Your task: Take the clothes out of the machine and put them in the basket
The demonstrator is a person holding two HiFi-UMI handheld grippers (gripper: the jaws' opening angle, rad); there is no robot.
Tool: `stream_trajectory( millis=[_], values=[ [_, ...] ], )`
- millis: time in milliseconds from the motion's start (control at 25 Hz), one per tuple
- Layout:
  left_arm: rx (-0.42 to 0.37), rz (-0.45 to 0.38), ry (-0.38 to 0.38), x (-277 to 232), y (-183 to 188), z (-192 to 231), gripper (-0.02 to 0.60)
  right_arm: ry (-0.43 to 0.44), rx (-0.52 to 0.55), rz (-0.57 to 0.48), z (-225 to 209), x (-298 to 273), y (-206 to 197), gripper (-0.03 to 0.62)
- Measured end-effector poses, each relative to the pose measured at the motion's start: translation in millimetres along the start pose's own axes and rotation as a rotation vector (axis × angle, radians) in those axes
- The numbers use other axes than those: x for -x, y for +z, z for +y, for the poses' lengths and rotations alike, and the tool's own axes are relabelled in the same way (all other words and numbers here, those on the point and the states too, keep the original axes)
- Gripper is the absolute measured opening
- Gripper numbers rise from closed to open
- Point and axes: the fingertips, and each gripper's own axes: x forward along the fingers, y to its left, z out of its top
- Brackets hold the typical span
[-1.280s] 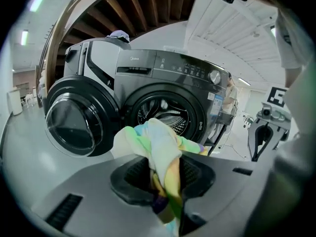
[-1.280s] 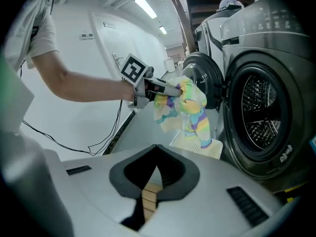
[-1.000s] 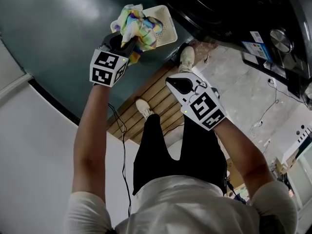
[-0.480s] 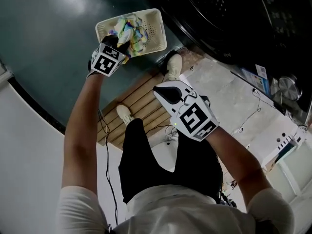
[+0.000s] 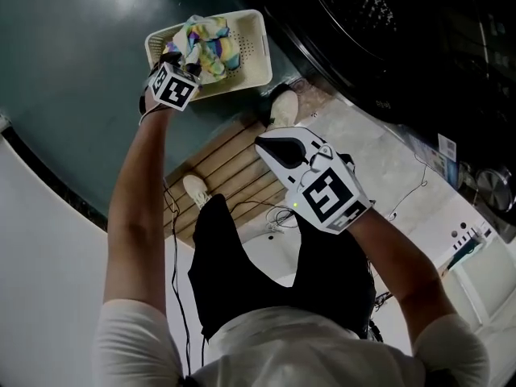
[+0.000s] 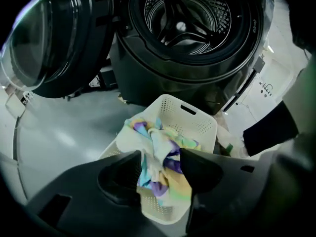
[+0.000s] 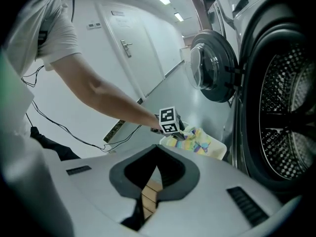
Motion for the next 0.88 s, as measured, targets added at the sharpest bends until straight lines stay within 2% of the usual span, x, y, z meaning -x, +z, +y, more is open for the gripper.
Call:
stream_trajectory(
  millis=[200, 400, 640, 880],
  values=[
    [0.077, -0.021, 0.016, 20.7, -3.8, 1.4, 0.236, -0.017, -0.005, -0.016, -0.8, 5.4, 2.1, 0.005],
    [0.081, -0.056, 0.007, 63.0, 2.1, -8.1, 0.222, -0.04, -0.011, -0.039, 14.3, 19.2, 17.3, 0.005],
    [0.128, -0.126, 0.01, 130.9, 11.9, -18.7, 0.221, -0.071, 0.005, -0.1, 43.6, 35.2, 35.5, 0.005],
    [0.165, -0.217, -0.003, 216.0, 12.7, -41.0, 0.216, -0.122, -0.002, -0.106, 80.4, 61.6, 44.7, 0.005]
  ],
)
